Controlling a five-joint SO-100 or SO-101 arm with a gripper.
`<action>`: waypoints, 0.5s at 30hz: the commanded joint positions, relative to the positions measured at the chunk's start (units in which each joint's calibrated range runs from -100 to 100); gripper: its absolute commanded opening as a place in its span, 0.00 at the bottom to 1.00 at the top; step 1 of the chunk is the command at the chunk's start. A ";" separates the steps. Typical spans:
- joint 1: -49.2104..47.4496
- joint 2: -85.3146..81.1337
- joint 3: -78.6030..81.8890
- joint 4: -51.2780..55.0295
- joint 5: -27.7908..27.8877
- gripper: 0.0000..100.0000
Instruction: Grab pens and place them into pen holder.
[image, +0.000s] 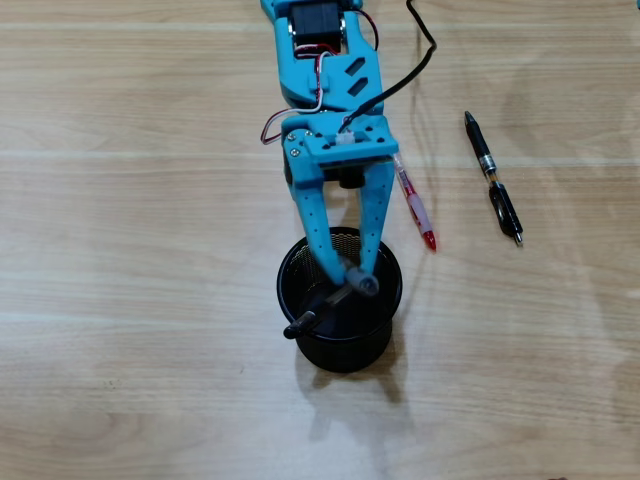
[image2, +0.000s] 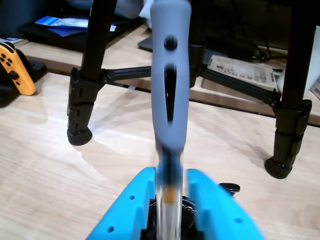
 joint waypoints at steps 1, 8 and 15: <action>0.04 -0.73 -1.44 -0.36 -0.15 0.16; -0.51 -1.58 -1.08 -0.08 0.27 0.16; -3.53 -8.12 -1.71 22.88 0.37 0.13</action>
